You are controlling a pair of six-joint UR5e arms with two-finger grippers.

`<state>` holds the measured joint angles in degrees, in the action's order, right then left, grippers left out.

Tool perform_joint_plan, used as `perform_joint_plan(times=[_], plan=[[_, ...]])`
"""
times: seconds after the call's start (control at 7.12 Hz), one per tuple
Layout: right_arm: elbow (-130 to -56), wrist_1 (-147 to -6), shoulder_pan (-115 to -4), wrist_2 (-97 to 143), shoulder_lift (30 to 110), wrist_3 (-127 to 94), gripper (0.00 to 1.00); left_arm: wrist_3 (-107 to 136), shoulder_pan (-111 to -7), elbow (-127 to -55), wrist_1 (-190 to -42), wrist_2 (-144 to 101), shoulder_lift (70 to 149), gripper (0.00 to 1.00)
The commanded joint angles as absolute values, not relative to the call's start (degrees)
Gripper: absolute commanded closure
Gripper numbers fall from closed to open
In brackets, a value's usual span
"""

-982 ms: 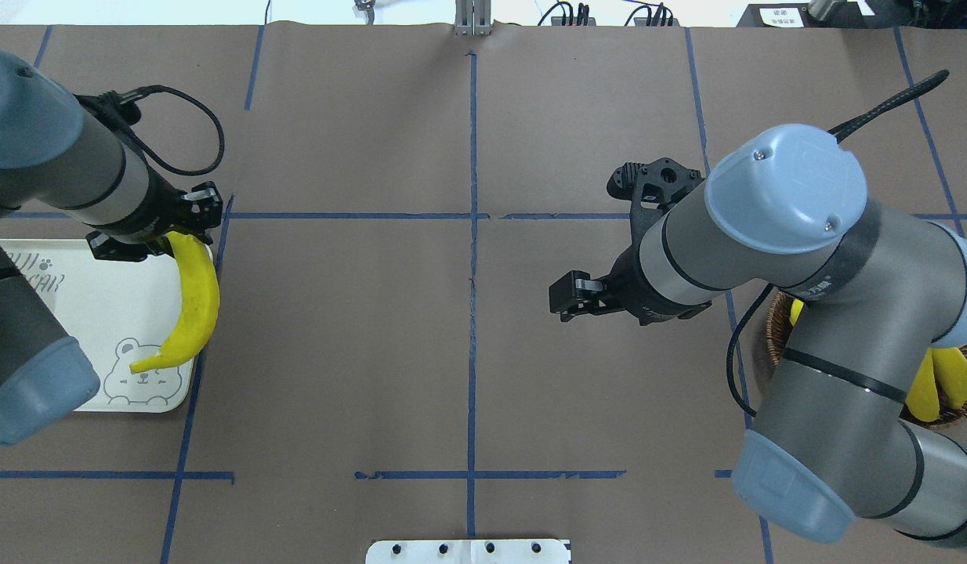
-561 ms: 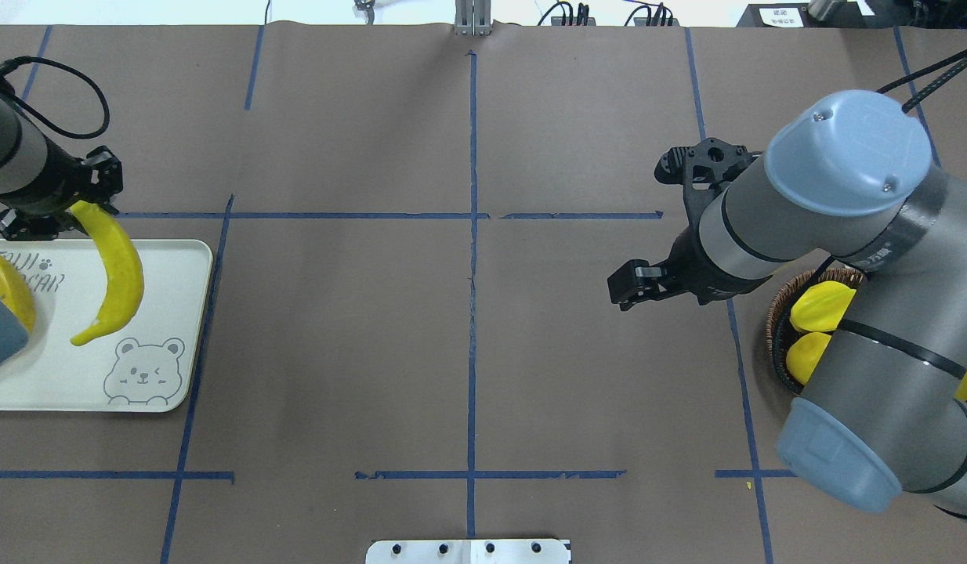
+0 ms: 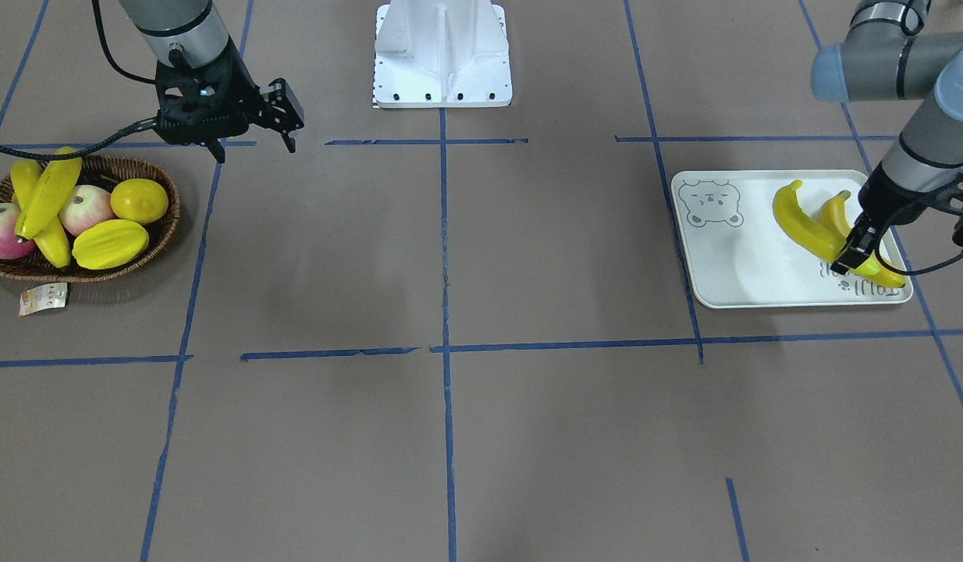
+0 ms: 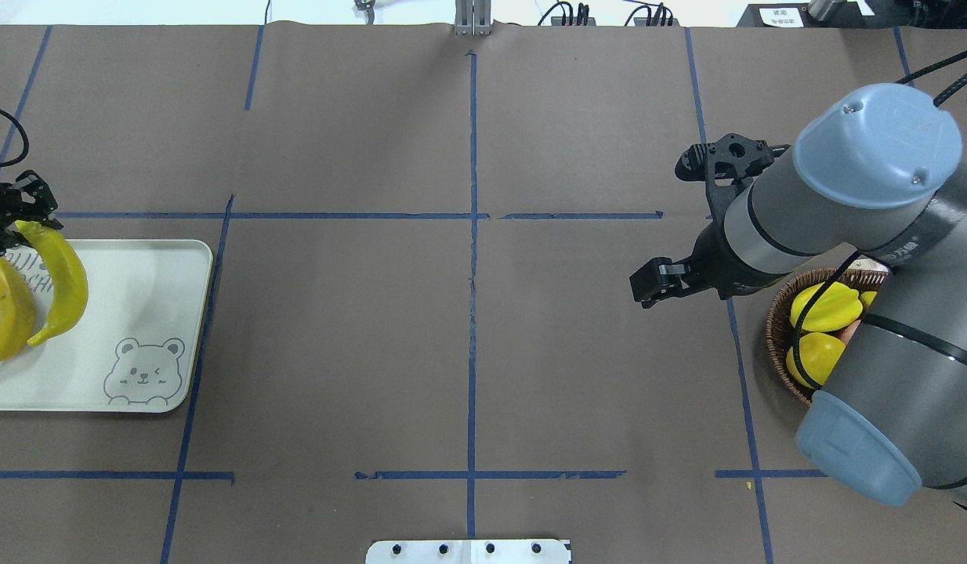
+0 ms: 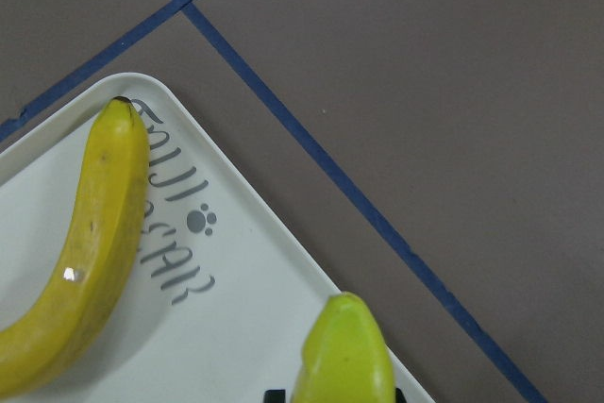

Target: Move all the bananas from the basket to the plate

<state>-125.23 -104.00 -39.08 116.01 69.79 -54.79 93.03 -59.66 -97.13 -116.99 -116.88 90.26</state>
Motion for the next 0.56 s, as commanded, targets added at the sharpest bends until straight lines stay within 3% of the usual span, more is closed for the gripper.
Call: perform_joint_plan(times=[0.0,0.42], plan=[[-125.9,-104.1,-39.1,115.9,69.9,-54.8,0.0,95.0,-59.9,-93.2,-121.4,-117.1,89.7,0.99],[-126.3,-104.1,-39.1,115.9,70.0,-54.9,0.0,97.7,-59.9,-89.8,-125.7,-117.0,88.7,0.94]])
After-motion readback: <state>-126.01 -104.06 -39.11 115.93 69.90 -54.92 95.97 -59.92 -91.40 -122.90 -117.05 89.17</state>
